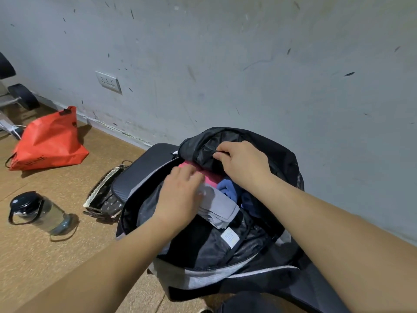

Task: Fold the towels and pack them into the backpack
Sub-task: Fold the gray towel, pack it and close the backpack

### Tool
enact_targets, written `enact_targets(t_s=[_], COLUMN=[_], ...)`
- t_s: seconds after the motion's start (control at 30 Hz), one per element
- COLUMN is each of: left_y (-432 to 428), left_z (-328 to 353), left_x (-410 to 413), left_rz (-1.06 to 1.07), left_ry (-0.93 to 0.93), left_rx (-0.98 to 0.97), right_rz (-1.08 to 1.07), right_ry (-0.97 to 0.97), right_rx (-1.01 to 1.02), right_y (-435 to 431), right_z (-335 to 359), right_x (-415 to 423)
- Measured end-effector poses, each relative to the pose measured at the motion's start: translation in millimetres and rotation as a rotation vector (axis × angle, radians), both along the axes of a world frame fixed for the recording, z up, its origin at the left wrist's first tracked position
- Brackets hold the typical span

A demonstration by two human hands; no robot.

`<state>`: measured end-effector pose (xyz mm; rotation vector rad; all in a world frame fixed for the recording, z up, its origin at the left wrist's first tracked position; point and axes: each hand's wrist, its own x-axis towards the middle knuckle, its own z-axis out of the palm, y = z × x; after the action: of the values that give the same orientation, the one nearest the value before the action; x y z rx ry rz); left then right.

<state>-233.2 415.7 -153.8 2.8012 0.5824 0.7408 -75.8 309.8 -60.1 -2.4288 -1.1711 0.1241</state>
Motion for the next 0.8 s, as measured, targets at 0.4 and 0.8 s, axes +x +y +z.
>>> enact_targets(t_s=[0.4,0.8], left_y=[-46.5,6.1], left_z=[-26.6,38.5], left_x=[21.1,-58.7], left_rz=[0.086,0.092], left_ry=[0.124,0.092], left_rx=[-0.298,-0.366], right_rz=[0.099,-0.103], right_ry=[-0.147,-0.227], right_rx=[-0.032,-0.092], right_y=[-14.5,-43.7], right_z=[3.5,-4.5], right_x=[-20.7,-32.8])
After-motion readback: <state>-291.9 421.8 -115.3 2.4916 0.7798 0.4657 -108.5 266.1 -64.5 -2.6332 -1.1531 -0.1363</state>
